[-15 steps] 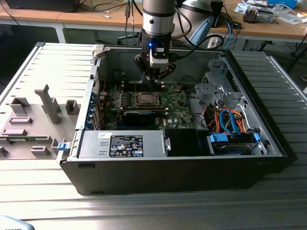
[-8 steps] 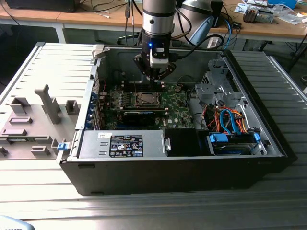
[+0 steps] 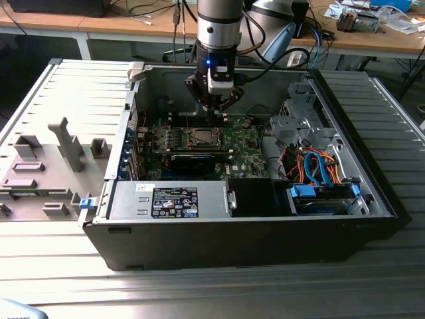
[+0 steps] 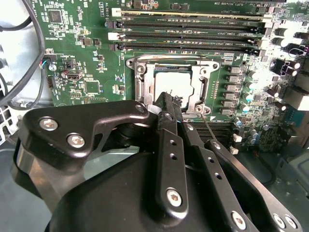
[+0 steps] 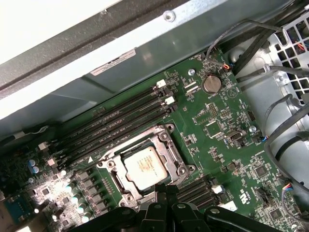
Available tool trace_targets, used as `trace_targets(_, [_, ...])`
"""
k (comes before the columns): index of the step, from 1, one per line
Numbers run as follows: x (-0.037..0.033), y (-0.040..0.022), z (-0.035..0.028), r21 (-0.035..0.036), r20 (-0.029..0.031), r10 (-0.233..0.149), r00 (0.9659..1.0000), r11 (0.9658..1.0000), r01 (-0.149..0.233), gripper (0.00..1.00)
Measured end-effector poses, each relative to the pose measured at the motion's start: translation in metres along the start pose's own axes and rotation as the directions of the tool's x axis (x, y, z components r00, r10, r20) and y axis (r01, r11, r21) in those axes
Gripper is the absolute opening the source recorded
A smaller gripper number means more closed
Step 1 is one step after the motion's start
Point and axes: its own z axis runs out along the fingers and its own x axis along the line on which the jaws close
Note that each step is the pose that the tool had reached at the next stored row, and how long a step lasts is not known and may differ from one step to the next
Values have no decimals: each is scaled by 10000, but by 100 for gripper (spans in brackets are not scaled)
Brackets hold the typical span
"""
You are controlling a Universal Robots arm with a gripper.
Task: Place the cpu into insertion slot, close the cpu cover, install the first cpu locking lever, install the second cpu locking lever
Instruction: 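Install the first cpu locking lever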
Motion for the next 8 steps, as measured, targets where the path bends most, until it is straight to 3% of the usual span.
trace_targets(8, [0,0,-1,-1,3,-53,10000,10000,53,11])
